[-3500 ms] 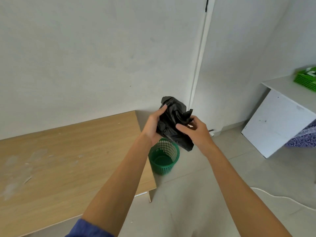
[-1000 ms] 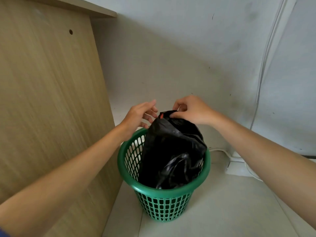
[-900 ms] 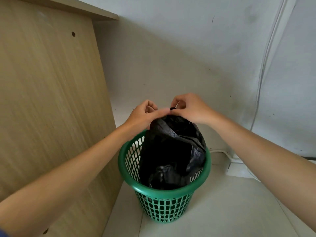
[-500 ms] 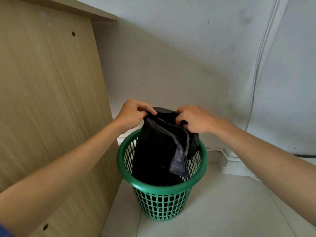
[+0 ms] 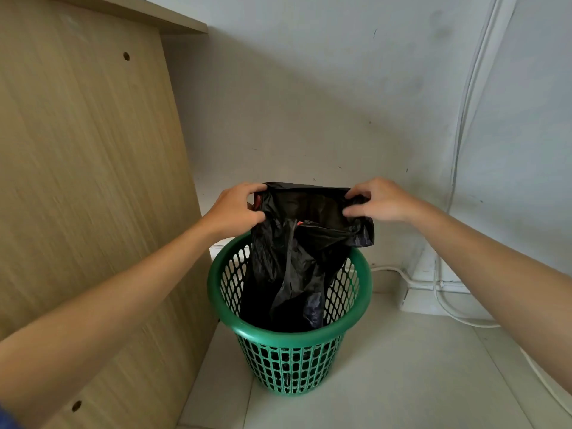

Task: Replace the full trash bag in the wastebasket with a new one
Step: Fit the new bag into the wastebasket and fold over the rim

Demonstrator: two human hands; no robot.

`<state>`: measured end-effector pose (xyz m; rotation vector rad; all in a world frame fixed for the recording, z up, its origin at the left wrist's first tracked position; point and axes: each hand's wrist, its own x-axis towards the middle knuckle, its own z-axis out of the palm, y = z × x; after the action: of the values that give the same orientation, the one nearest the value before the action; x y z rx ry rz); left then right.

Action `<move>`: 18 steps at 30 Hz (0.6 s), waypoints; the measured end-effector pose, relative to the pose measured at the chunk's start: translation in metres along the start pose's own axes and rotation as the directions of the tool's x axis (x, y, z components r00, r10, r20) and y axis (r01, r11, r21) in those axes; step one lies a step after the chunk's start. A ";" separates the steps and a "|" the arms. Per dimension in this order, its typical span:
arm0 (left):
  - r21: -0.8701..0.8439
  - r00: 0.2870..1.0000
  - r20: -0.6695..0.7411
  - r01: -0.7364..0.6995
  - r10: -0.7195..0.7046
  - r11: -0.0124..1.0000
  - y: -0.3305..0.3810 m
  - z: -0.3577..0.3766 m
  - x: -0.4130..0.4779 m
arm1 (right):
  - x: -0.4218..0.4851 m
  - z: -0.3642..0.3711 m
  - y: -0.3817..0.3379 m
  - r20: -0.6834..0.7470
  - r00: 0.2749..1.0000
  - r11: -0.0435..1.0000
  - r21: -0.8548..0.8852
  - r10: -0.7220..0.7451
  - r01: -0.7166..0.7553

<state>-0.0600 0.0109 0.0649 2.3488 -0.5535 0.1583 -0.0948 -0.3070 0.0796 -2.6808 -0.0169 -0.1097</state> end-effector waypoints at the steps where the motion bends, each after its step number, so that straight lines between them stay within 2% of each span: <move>1: -0.045 0.998 -0.063 0.028 -0.031 0.999 0.000 0.002 0.000 | 0.002 0.000 0.001 -0.048 0.999 0.999 0.050 -0.009 0.012; 3: -0.078 0.982 -0.179 0.043 -0.056 0.996 0.002 0.005 0.000 | 0.004 0.002 0.000 -0.087 0.995 0.995 0.093 -0.040 0.048; 5: -0.027 0.982 -0.189 0.008 -0.013 1.000 0.002 0.007 0.002 | 0.004 0.004 -0.004 -0.061 0.995 0.992 0.090 -0.080 0.085; 9: 0.020 0.995 -0.017 -0.101 0.101 0.995 0.012 0.009 0.007 | 0.005 0.008 -0.017 -0.052 0.988 0.968 0.198 -0.146 0.153; 12: 0.078 0.979 0.185 -0.096 0.080 0.992 0.018 0.014 0.017 | 0.005 0.012 -0.026 -0.058 0.978 0.950 0.235 -0.199 0.207; 15: 0.081 0.962 0.275 -0.017 -0.006 0.997 0.019 0.022 0.025 | 0.008 0.018 -0.028 -0.083 0.965 0.964 0.069 -0.250 0.256; 18: -0.025 0.983 0.178 0.048 -0.043 0.999 0.016 0.025 0.027 | 0.009 0.022 -0.023 -0.077 0.973 0.967 -0.152 -0.217 0.203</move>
<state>-0.0430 -0.0260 0.0629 2.3586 -0.5828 -0.0812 -0.0847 -0.2768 0.0708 -2.8065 -0.2748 -0.3138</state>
